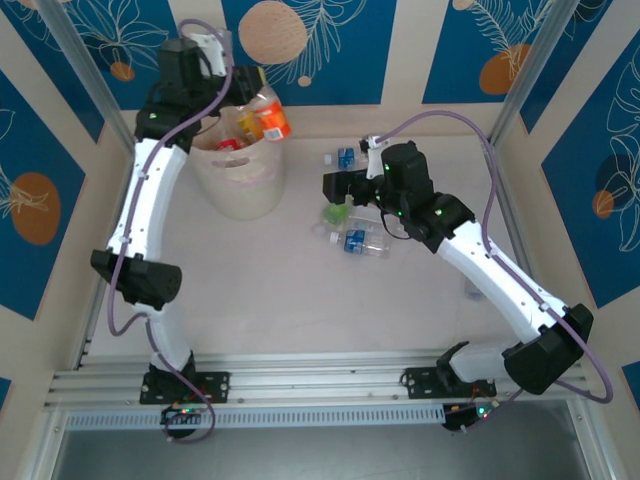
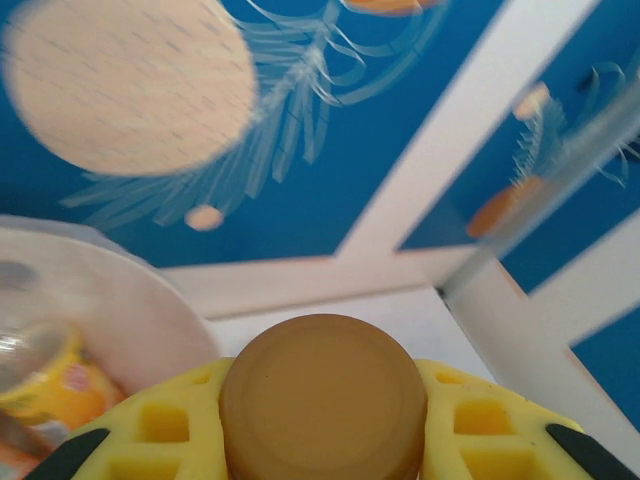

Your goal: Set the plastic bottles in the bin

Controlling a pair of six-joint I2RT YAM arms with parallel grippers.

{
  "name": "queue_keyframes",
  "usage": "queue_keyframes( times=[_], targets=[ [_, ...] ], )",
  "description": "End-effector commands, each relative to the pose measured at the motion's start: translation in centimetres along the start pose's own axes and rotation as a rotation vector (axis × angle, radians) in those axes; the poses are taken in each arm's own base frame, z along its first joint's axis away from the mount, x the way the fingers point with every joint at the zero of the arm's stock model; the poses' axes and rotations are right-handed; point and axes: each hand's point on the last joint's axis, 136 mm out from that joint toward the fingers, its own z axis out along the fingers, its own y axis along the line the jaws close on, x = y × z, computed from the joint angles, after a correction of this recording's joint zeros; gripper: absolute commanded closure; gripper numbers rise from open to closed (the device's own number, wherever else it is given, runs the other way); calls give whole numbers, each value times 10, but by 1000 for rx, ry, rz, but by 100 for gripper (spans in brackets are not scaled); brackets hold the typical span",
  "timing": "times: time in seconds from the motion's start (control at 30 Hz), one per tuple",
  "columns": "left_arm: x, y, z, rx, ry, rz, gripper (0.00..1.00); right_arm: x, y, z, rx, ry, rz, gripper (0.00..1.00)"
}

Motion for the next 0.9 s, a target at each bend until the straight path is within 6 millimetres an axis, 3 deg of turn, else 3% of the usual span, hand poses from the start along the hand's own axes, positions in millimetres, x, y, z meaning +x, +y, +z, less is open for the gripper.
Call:
queue_keyframes(
  times=[0.0,0.13,0.4,0.63,0.87],
  targets=[
    [-57,10,-36,-50,-186,28,100,19,-19,-2,99,43,45,1],
    [-73,40,-42,-99,-231,9,100,26,-23,-1,116,65,59,1],
    [-71,101,-49,-269,-202,70,100,36,-27,-4,144,89,66,1],
    [-65,122,-41,-338,-171,160,100,46,-30,-2,161,107,84,1],
    [-44,151,-34,-451,-85,210,100,53,-39,-2,213,124,103,1]
  ],
)
